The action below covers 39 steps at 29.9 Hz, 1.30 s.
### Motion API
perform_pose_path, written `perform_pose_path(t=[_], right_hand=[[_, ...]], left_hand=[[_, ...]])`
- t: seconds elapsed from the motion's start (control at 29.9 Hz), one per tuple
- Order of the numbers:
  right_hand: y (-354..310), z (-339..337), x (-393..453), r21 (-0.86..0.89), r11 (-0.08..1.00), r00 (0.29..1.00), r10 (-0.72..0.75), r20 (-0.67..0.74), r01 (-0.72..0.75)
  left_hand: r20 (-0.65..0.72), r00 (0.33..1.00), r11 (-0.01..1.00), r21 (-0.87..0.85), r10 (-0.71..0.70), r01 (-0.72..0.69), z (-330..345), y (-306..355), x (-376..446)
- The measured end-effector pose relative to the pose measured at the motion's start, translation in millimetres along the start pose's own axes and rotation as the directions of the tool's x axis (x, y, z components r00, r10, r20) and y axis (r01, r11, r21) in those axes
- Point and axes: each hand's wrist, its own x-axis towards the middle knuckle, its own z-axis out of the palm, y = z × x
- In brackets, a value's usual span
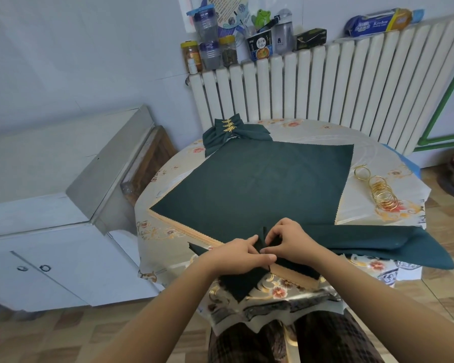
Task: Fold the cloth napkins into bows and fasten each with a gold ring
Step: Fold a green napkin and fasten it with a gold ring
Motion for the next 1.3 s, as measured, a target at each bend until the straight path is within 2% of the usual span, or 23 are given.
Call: perform_pose_path(t=[0.1, 0.17, 0.27, 0.37, 0.43, 0.5, 0.57, 0.6, 0.8, 1.0, 1.17, 1.3], right_hand=[[-3, 2, -3, -0.06, 0.998, 1.0, 0.01, -0.027, -0.012], [-4, 3, -3, -0.057, 0.998, 0.999, 0.011, -0.046, -0.014], [-3, 6, -5, -0.044, 0.999, 0.998, -0.003, -0.068, 0.0], [-2, 7, -6, -0.034, 0.999, 0.997, -0.006, -0.073, 0.004], [-1, 8, -6, -0.035, 0.999, 0.997, -0.01, -0.078, 0.007], [-1, 8, -6, -0.029, 1.0, 0.997, -0.013, -0.08, 0.011], [-2, 9, -7, -0.019, 1.0, 0.997, -0.013, -0.081, 0.012], [-2, 9, -8, -0.014, 1.0, 0.996, -0.012, -0.086, 0.01], [-5, 13, -18, -0.027, 0.999, 0.993, -0.025, -0.119, 0.021], [-7, 20, -27, -0.081, 0.996, 0.993, -0.029, -0.11, 0.02], [-7, 1, -17, 0.012, 0.999, 0.99, 0.042, -0.134, -0.041], [2, -14, -14, 0.038, 0.997, 0.985, 0.065, -0.161, -0.06]], left_hand=[[0.075, 0.996, 0.986, 0.167, -0.041, 0.028, -7, 13, -8], [0.148, 0.987, 0.975, 0.22, -0.068, 0.034, -14, 18, -16], [0.267, 0.957, 0.964, 0.264, -0.116, 0.043, -23, 21, -23], [0.3, 0.946, 0.97, 0.24, -0.12, 0.047, -30, 17, -25], [0.214, 0.976, 0.991, 0.132, -0.034, 0.006, -32, 12, -23], [0.009, 0.999, 0.999, 0.005, 0.053, -0.053, -28, 3, -14], [-0.184, 0.977, 0.994, 0.021, 0.105, -0.103, -17, -10, 1], [-0.228, 0.966, 0.992, 0.049, 0.121, -0.112, -10, -16, 8], [-0.314, 0.923, 0.969, 0.181, 0.222, -0.171, 32, -42, 28], [-0.363, 0.898, 0.969, 0.122, 0.247, -0.217, 33, -45, 35], [-0.408, 0.872, 0.961, 0.074, 0.272, -0.266, 34, -38, 37], [-0.356, 0.864, 0.93, 0.224, 0.356, -0.29, 37, -29, 42]])
